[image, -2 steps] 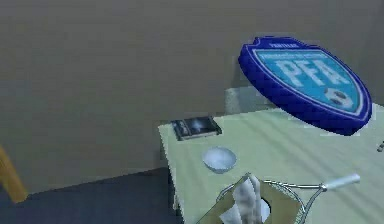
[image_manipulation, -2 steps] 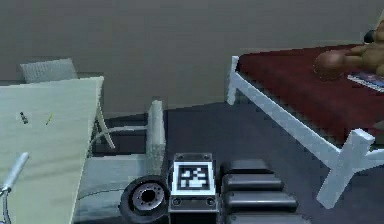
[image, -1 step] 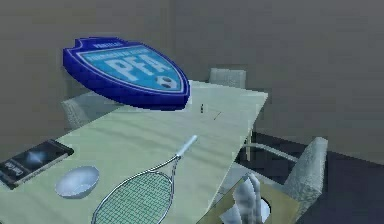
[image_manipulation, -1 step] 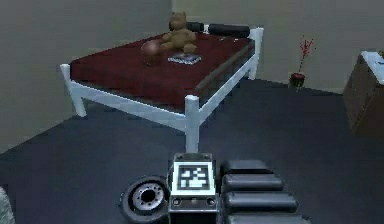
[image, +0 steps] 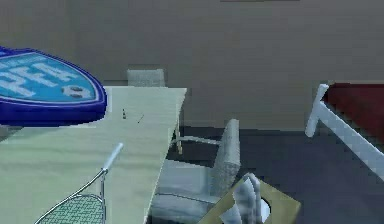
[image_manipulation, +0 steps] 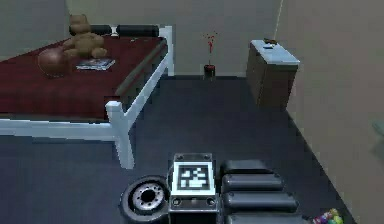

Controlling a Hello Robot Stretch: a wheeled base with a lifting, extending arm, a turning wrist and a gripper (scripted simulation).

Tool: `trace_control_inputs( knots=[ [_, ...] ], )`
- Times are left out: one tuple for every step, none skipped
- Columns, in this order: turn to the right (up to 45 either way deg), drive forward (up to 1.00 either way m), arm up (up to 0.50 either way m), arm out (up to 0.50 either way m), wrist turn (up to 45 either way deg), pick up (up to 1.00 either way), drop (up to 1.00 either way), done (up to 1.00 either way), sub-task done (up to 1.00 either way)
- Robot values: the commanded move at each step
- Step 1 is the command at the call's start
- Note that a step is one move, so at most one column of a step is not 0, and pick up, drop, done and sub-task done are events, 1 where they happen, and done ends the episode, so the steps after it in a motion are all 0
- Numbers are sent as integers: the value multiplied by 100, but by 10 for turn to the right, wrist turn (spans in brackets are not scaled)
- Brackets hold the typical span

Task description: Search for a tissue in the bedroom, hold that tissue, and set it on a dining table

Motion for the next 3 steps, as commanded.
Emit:
trace_control_inputs(
  knots=[
    [210, 0, 0, 0, 0, 0, 0, 0, 0],
    [0, 15, 0, 0, 0, 0, 0, 0, 0],
    [-450, 0, 0, 0, 0, 0, 0, 0, 0]
  ],
)
